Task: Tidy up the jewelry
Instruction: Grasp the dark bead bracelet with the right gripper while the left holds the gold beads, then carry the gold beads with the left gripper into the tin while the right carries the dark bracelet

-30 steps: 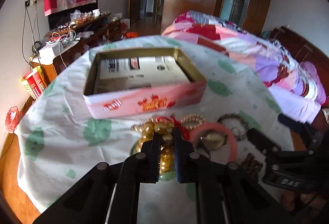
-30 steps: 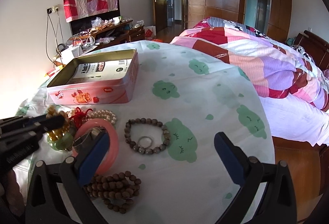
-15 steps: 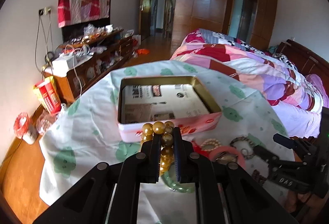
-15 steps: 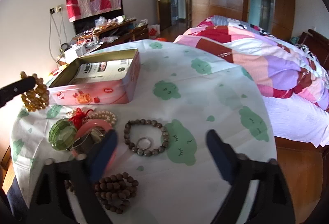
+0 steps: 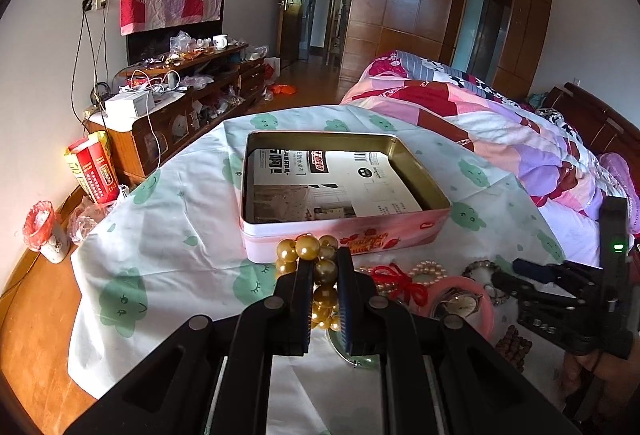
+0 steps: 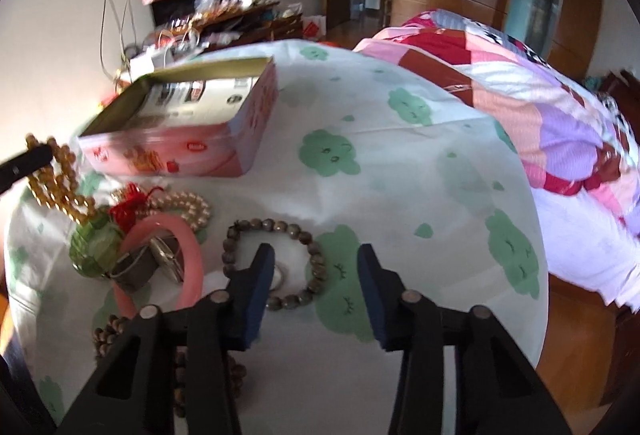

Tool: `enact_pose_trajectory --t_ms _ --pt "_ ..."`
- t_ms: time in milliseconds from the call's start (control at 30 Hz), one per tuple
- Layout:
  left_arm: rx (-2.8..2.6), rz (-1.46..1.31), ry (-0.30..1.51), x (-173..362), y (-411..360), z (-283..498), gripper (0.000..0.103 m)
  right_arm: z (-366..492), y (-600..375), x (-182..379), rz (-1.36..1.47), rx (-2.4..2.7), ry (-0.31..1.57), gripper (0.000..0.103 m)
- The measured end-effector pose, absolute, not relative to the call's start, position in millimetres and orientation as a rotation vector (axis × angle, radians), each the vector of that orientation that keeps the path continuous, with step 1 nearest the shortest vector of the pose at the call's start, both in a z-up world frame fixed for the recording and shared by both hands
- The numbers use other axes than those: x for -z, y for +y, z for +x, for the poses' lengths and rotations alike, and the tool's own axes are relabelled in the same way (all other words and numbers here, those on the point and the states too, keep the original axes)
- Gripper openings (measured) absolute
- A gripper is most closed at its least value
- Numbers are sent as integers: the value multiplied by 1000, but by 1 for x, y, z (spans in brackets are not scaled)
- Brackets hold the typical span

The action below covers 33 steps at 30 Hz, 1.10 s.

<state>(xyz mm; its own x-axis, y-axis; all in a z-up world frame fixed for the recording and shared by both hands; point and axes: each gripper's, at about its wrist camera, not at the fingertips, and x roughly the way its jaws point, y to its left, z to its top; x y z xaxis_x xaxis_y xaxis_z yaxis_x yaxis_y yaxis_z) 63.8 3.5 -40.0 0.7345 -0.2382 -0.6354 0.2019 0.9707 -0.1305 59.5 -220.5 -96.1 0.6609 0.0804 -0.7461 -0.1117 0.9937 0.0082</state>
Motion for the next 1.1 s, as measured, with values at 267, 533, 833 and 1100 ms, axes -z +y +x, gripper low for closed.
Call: enact_pose_trajectory --t_ms 267,533,833,1100 --pt "238 -78 692 34 12 61 10 63 -224 104 -34 -150 880 11" --pt "237 -94 674 23 18 60 10 52 -227 79 -1 -169 791 11" --pt "258 -63 657 17 9 62 10 53 -227 56 3 -183 732 11" --pt "265 -42 640 10 4 71 10 59 -226 43 1 -196 702 11"
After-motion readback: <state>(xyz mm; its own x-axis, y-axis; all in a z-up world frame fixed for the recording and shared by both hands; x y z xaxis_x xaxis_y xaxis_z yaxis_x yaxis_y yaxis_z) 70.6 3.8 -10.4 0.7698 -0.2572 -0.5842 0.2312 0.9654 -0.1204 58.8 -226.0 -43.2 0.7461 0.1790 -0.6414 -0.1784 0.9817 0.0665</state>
